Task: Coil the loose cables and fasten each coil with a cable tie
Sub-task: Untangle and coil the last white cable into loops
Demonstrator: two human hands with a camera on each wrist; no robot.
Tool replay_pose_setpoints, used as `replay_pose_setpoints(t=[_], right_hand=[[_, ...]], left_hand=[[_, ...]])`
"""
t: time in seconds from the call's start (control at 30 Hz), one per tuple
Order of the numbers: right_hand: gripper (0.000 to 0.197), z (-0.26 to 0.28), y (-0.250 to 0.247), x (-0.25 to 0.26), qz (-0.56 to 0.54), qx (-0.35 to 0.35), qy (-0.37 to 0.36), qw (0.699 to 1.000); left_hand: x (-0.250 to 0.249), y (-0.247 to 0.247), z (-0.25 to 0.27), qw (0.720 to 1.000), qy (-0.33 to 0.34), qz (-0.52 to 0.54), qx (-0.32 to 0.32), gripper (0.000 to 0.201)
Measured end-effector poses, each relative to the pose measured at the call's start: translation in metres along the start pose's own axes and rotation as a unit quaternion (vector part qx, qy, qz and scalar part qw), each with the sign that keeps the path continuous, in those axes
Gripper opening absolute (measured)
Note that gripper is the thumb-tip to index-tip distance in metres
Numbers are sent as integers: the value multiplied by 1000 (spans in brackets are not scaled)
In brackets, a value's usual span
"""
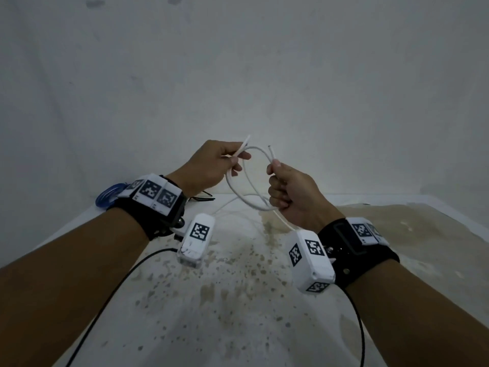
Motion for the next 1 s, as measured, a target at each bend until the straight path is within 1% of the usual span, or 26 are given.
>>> replay_pose_setpoints(t=[0.07, 0.1, 0.2, 0.23, 0.27, 0.3, 0.33, 0.37, 0.43, 0.47, 0.53, 0.57, 0.6, 0.63, 0.67, 0.7, 0.77, 0.83, 0.87, 0.93, 1.0], right_hand=[[29, -1, 4, -5, 28, 11, -2, 1000], [29, -2, 5, -7, 24, 11, -4, 1000], [29, -3, 5, -5, -42, 1, -15, 999], [29, -4, 3, -3, -75, -11, -23, 997], [30, -4, 1, 0, -109, -28, -33, 993], [31, -5, -1, 3, -136, -47, -46, 989], [32, -6, -1, 6, -156, -64, -58, 984], [32, -8, 1, 8, -170, -81, -69, 980], [33, -13, 7, 11, -196, -119, -83, 970], [33, -15, 9, 13, -204, -138, -89, 965], [33, -19, 14, 14, -200, -171, -101, 959], [33, -21, 16, 13, -190, -184, -107, 958], [33, -21, 18, 13, -178, -194, -111, 958], [33, -21, 20, 10, -162, -199, -113, 960], [32, -21, 21, 8, -146, -200, -115, 962], [32, -20, 23, 5, -128, -198, -115, 965], [32, -19, 26, 0, -95, -179, -110, 973], [32, -16, 30, -5, -76, -148, -95, 981], [31, -14, 31, -7, -72, -132, -85, 985], [31, -11, 31, -9, -71, -107, -62, 990], [31, -8, 29, -11, -71, -97, -44, 992]], left_hand=[[-5, 3, -4, 1000, 2, 5, -5, 23], [-8, 5, -7, 1000, 2, 1, -7, 22], [-13, 7, -9, 1000, -11, -3, 20, 23], [-11, 6, -8, 1000, -17, 16, 14, 23], [-7, 4, -7, 998, -36, 50, -11, 23], [-2, 4, -5, 992, -65, 96, -49, 21], [3, 6, -3, 981, -100, 145, -85, 20], [6, 9, 0, 965, -135, 196, -108, 20], [7, 18, 6, 930, -196, 290, -113, 22], [7, 24, 8, 906, -229, 337, -115, 22], [9, 35, 17, 840, -293, 436, -137, 17], [9, 40, 21, 809, -309, 478, -148, 15], [9, 44, 23, 788, -309, 508, -159, 13], [8, 46, 24, 776, -299, 528, -172, 11], [6, 48, 24, 774, -284, 535, -186, 10], [4, 49, 22, 779, -269, 529, -201, 10], [3, 48, 18, 813, -243, 477, -229, 14], [7, 48, 16, 848, -208, 421, -244, 18], [10, 48, 16, 861, -186, 403, -248, 19], [15, 47, 21, 879, -139, 386, -244, 20], [19, 45, 27, 910, -82, 337, -228, 22]])
Point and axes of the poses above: each hand's wrist, its own z-axis away from the middle knuckle, its own y-axis out of the palm, x = y × z, the point moved 1 cm from there along -z, towards the middle knuckle, and after that the axes turned 6 degrees about z, right-handed, at the moved point
